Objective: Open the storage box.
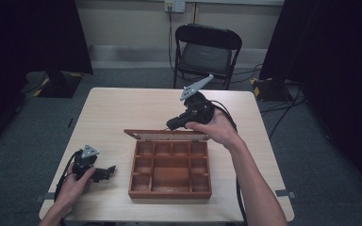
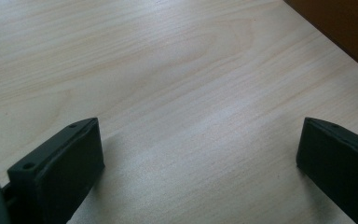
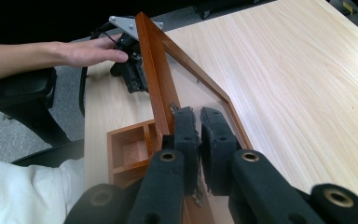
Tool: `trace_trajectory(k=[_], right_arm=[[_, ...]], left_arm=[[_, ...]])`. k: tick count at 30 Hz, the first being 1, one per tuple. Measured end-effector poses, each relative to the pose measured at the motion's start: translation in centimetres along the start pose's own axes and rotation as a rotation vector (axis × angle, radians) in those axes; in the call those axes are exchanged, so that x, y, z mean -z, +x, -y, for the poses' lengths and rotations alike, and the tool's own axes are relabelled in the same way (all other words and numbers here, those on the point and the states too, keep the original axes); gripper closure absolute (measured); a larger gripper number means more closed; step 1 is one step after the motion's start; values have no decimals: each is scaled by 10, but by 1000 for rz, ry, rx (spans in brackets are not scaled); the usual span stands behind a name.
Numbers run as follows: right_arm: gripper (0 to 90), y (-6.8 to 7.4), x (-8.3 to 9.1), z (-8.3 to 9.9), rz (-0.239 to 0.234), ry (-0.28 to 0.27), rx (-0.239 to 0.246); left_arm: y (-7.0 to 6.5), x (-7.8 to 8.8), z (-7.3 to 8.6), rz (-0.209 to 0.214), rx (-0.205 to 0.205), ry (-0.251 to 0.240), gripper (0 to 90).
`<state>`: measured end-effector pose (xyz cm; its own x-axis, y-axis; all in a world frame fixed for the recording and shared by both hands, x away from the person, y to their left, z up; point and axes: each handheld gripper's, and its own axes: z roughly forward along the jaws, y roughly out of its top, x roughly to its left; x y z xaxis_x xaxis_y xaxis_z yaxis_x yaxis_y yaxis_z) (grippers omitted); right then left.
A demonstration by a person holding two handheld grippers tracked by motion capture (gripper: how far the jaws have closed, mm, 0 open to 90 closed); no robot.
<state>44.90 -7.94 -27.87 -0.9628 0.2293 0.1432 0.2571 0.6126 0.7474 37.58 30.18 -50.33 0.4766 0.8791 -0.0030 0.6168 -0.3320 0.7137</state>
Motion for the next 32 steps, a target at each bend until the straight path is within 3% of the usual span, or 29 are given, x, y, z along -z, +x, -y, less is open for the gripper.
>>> trace_trajectory(k=[32], right_arm=[[856, -1, 0, -1, -4, 5, 2]], left_arm=[[-1, 0, 0, 0, 9, -7, 0]])
